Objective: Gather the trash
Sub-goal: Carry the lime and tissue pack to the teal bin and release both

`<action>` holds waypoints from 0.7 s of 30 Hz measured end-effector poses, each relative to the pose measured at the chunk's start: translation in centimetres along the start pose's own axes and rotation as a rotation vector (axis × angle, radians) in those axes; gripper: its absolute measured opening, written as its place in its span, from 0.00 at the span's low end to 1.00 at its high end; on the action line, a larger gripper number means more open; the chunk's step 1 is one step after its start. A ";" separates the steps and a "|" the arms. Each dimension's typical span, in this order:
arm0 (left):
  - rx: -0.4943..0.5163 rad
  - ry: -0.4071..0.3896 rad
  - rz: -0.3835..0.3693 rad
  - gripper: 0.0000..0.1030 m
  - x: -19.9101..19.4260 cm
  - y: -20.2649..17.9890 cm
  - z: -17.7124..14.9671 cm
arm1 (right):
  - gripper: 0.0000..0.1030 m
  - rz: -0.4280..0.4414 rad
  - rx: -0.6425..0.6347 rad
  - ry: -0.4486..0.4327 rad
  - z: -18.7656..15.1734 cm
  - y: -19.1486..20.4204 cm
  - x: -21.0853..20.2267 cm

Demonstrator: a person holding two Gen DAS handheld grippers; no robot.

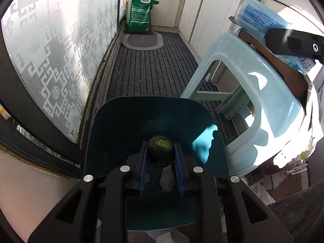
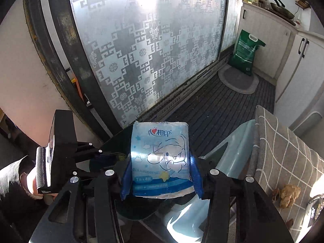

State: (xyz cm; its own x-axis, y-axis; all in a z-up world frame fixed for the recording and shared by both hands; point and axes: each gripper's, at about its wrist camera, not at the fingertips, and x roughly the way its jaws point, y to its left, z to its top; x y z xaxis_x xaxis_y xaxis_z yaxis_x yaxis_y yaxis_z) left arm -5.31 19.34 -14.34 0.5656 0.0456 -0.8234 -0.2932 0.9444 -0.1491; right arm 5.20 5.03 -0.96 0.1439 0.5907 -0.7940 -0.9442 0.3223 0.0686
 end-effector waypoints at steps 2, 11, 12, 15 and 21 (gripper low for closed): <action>0.004 0.036 0.010 0.26 0.7 0.2 -0.5 | 0.48 0.005 -0.004 0.029 0.0 0.5 0.9; 0.002 0.068 -0.001 0.27 1.5 1.1 -1.3 | 0.48 0.015 -0.013 0.119 -0.3 1.7 3.7; -0.002 0.070 0.001 0.28 1.5 1.3 -1.3 | 0.48 0.015 -0.014 0.124 -0.3 1.8 3.9; -0.011 0.072 0.008 0.29 1.4 1.5 -1.3 | 0.48 0.014 -0.016 0.133 -0.4 1.9 4.2; -0.019 0.038 0.013 0.29 0.5 1.8 -1.0 | 0.48 0.016 -0.020 0.158 -0.6 2.1 5.1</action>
State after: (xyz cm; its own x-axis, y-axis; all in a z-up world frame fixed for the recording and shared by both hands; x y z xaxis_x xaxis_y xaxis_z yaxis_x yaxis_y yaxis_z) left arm -6.34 20.74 -15.57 0.5321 0.0446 -0.8455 -0.3151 0.9373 -0.1488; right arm 3.81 8.29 -5.18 0.0820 0.4712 -0.8782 -0.9520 0.2979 0.0709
